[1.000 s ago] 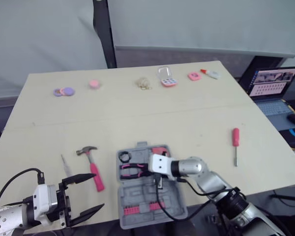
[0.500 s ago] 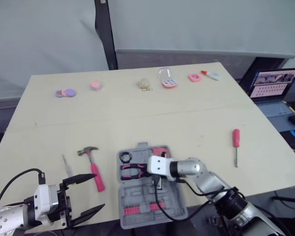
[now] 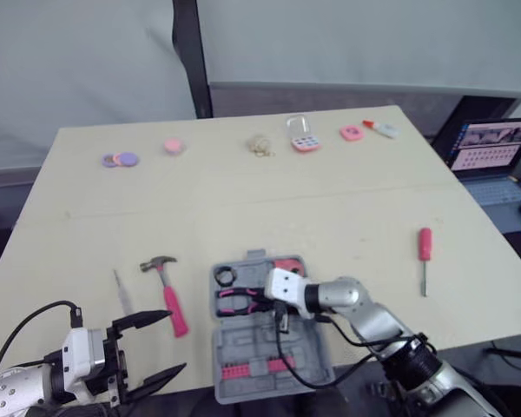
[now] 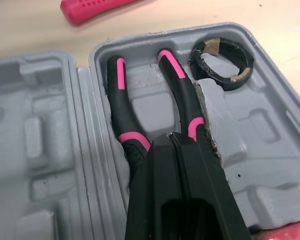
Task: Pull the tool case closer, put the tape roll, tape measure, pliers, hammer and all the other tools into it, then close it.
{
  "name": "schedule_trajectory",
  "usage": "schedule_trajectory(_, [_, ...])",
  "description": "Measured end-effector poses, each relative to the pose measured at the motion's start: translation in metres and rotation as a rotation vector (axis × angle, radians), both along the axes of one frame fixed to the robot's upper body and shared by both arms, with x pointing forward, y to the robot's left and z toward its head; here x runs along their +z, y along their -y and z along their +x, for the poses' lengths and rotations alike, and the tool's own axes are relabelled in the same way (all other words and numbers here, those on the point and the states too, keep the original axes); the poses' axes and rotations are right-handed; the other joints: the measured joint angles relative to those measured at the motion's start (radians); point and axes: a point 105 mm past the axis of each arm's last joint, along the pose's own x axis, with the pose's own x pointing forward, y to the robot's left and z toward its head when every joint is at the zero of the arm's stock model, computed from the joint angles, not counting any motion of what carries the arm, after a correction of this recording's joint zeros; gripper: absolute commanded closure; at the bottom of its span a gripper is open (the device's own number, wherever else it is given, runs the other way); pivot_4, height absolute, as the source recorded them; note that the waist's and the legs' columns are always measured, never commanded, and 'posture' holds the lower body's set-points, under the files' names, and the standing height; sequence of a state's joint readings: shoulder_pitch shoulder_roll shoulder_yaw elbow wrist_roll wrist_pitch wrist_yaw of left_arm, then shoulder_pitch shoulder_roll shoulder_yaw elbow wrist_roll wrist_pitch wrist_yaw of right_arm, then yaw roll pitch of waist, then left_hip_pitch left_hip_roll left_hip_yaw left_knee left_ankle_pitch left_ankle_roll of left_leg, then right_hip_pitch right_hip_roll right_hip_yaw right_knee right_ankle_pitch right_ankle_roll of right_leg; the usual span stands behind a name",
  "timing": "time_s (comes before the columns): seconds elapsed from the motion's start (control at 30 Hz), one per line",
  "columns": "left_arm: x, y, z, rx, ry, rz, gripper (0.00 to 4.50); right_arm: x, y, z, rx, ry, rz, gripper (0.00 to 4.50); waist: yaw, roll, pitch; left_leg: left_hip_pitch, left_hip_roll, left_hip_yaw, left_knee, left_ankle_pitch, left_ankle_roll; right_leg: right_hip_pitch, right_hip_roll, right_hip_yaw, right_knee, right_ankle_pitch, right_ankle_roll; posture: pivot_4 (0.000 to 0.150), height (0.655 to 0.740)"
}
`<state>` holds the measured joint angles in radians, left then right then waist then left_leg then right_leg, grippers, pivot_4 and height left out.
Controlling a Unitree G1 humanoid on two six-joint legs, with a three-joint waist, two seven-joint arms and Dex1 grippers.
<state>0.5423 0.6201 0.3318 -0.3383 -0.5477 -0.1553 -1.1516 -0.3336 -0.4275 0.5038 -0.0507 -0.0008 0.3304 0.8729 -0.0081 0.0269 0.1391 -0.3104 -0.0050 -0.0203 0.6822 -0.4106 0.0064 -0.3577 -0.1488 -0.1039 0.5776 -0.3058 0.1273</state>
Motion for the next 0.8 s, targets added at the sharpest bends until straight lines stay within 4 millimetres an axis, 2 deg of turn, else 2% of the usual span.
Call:
schedule_trajectory(0.2, [0.001, 0.003, 0.003, -0.010, 0.011, -0.011, 0.00, 0.017, 0.013, -0.006, -0.033, -0.071, 0.002, 4.47, 0.007, 0.007, 0.012, -0.022, -0.001, -0.001, 0.001, 0.001, 0.001, -0.023, 0.002, -0.008, 0.007, 0.001, 0.002, 0.150, 0.7400])
schedule_trajectory(0.43, [-0.002, 0.007, 0.004, -0.027, 0.003, -0.022, 0.00, 0.032, 0.017, -0.015, -0.040, -0.120, 0.016, 4.47, 0.004, -0.004, 0.031, -0.025, -0.002, 0.004, 0.002, 0.001, 0.001, -0.026, 0.003, -0.020, 0.007, 0.003, 0.006, 0.150, 0.7400])
schedule_trajectory(0.57, [-0.002, 0.007, 0.003, -0.031, -0.004, -0.021, 0.00, 0.058, 0.011, -0.029, 0.020, -0.132, 0.089, 4.47, 0.007, -0.005, 0.040, -0.025, -0.001, 0.006, 0.004, 0.001, 0.000, -0.025, 0.003, -0.021, 0.007, 0.004, 0.008, 0.150, 0.7400])
schedule_trajectory(0.7, [-0.003, 0.006, 0.001, -0.038, -0.023, -0.025, 0.00, 0.076, 0.024, -0.039, 0.024, -0.150, 0.118, 4.47, 0.011, -0.006, 0.045, -0.025, -0.001, 0.006, 0.006, 0.001, 0.000, -0.024, 0.003, -0.021, 0.007, 0.004, 0.008, 0.150, 0.7400])
schedule_trajectory(0.77, [-0.002, 0.005, 0.001, -0.036, -0.035, -0.033, 0.00, 0.082, 0.034, -0.043, 0.005, -0.155, 0.126, 4.47, 0.014, -0.007, 0.046, -0.026, 0.000, 0.005, 0.006, 0.001, 0.000, -0.024, 0.003, -0.021, 0.008, 0.004, 0.008, 0.150, 0.7400])
schedule_trajectory(0.8, [0.000, 0.002, 0.000, -0.033, -0.041, -0.037, 0.00, 0.089, 0.046, -0.047, -0.028, -0.145, 0.163, 4.47, 0.018, -0.007, 0.046, -0.026, -0.001, 0.005, 0.006, 0.001, 0.000, -0.024, 0.003, -0.022, 0.007, 0.004, 0.008, 0.150, 0.7400])
